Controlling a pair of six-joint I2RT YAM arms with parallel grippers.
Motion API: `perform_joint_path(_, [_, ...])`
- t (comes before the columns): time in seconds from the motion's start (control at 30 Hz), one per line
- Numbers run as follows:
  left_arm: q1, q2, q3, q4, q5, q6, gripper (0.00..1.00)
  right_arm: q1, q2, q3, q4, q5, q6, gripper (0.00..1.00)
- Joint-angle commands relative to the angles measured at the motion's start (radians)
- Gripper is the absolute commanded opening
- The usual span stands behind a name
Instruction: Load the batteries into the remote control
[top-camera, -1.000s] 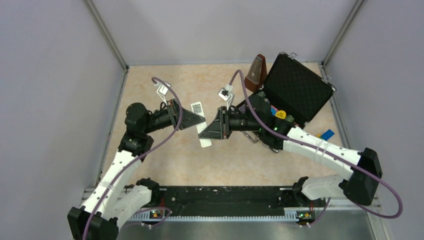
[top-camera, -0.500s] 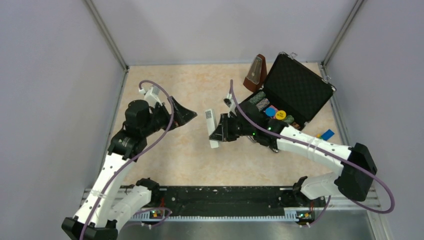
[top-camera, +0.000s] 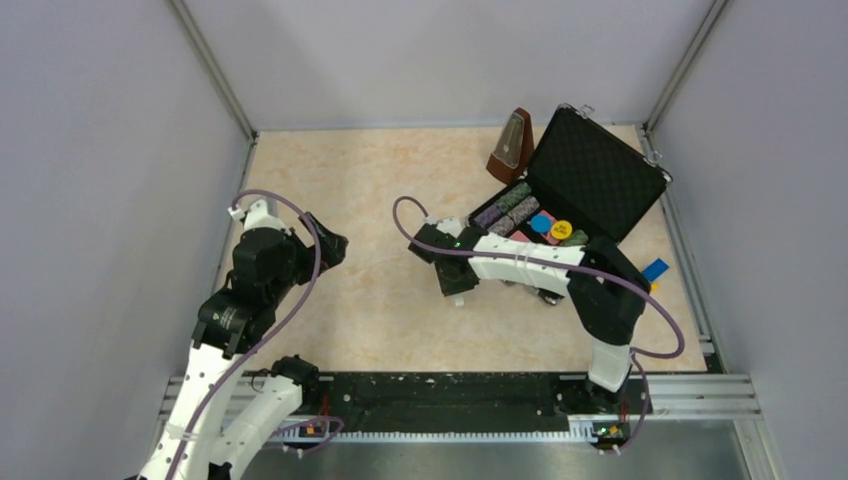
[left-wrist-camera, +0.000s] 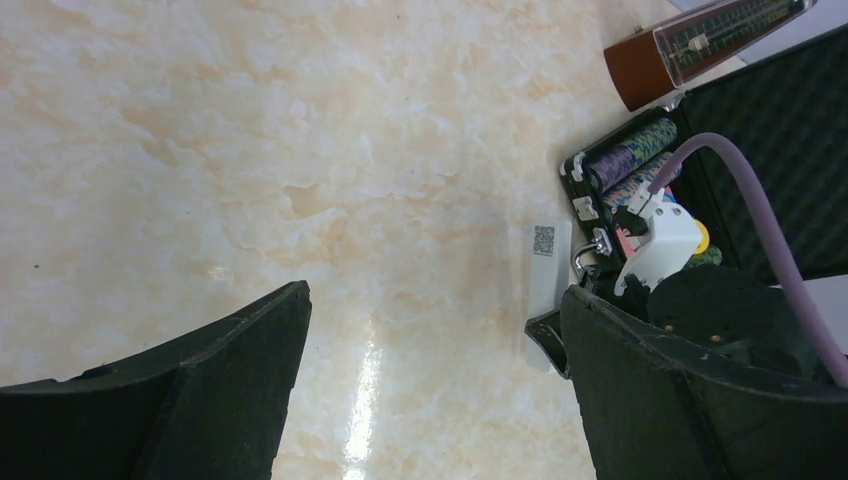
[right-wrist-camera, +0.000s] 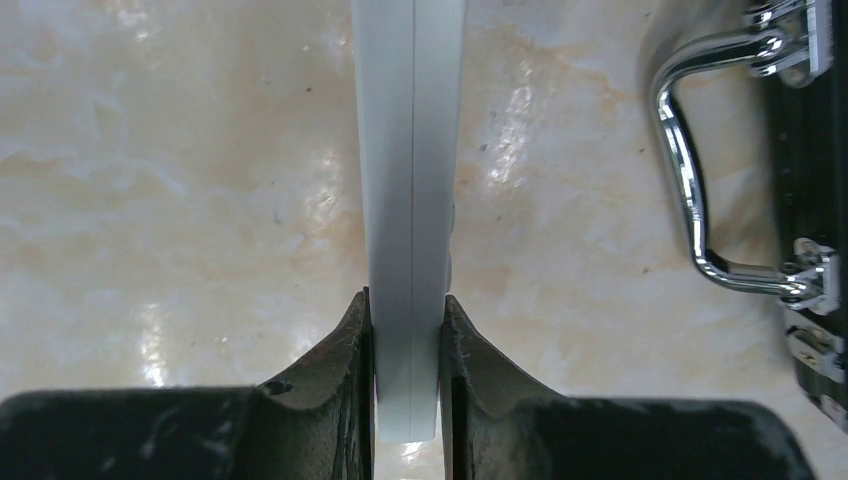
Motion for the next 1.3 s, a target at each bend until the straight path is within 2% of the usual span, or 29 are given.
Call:
perform_joint_path(0.0, [0.002,0.004,0.044,-0.011,-0.058,0.033,0.99,0.033,0.079,0.139,-0.176,0.217,0.012,0.00])
perform_joint_path(0.3, [0.002,0.012,0.045,-0.005,-0.030,0.045,0.99,0.051,0.254,0.258,-0.319,0.351,0.041,0.01])
perform_joint_path(0.4, [0.002,0.013,0.047,-0.006,-0.025,0.051,0.99,0.063,0.283,0.287,-0.343,0.371,0.038,0.09])
perform_joint_path(0.63, [0.002,0.016,0.056,-0.015,-0.021,0.053,0.99,0.087,0.320,0.332,-0.345,0.344,0.041,0.36])
perform_joint_path(0.77, [0.002,0.020,0.070,-0.026,-0.019,0.063,0.99,0.090,0.309,0.338,-0.323,0.303,0.041,0.42])
perform_joint_path(1.13, [0.002,0.000,0.093,-0.056,-0.039,0.063,0.99,0.091,0.206,0.305,-0.215,0.179,0.031,0.43])
perform_joint_path(1.27, [0.002,-0.012,0.102,-0.070,-0.052,0.060,0.99,0.091,0.182,0.291,-0.210,0.180,0.045,0.43])
